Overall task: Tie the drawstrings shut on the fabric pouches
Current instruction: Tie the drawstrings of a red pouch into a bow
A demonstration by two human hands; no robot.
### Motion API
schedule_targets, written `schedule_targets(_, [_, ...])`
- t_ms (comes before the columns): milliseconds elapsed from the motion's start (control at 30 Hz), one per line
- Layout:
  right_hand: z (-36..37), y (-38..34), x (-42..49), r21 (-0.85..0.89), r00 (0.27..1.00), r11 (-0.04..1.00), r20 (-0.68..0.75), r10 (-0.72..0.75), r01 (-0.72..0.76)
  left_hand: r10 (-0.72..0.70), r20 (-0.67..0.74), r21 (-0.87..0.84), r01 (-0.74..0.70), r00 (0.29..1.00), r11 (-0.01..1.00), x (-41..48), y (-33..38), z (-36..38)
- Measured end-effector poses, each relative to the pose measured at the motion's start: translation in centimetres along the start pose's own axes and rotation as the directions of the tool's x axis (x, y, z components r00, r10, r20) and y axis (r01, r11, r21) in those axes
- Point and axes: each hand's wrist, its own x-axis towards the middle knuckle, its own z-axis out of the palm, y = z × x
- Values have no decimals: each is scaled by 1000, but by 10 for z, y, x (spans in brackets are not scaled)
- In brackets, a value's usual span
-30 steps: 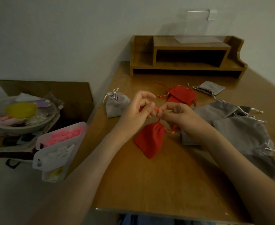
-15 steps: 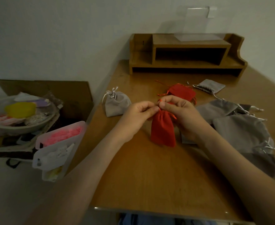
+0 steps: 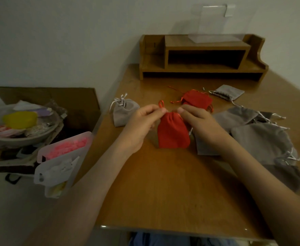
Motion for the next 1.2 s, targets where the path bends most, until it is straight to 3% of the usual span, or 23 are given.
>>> schedule_targets(133, [1, -3, -4, 108, 997, 993, 67, 31, -38, -69, -61, -279, 49, 996, 959, 1, 7, 2])
schedule_targets(267, [1, -2, -2, 199, 993, 979, 116, 12, -35, -92, 53, -478, 106, 994, 872, -1, 13, -2])
schedule_targets(400, [-1, -5, -3, 213, 989, 977, 151, -9, -24, -65, 170, -563, 151, 983, 813, -3, 17, -5])
schedule_targets(567, [-5, -4, -1, -2, 996, 1000, 83, -31, 31, -98, 141, -601, 164, 985, 782, -2, 18, -6])
schedule_targets(800, [-7, -1, 4, -29, 998, 998, -19, 60, -61, -111, 116, -613, 159, 987, 774, 2, 12, -9])
schedule_targets(967, [2, -2, 4, 169, 994, 981, -23, 105, -100, -193, 35, -527, 182, 981, 830, 2, 10, -4])
schedule_targets(1100, [5, -6, 4, 336, 982, 926, -10, 187, -173, -143, -17, -155, 138, 990, 978, 2, 0, 4])
schedule_targets(1200, [11, -9, 2, 447, 982, 876, 43, 183, -183, -123, -18, -3, 123, 992, 992, 3, -7, 9])
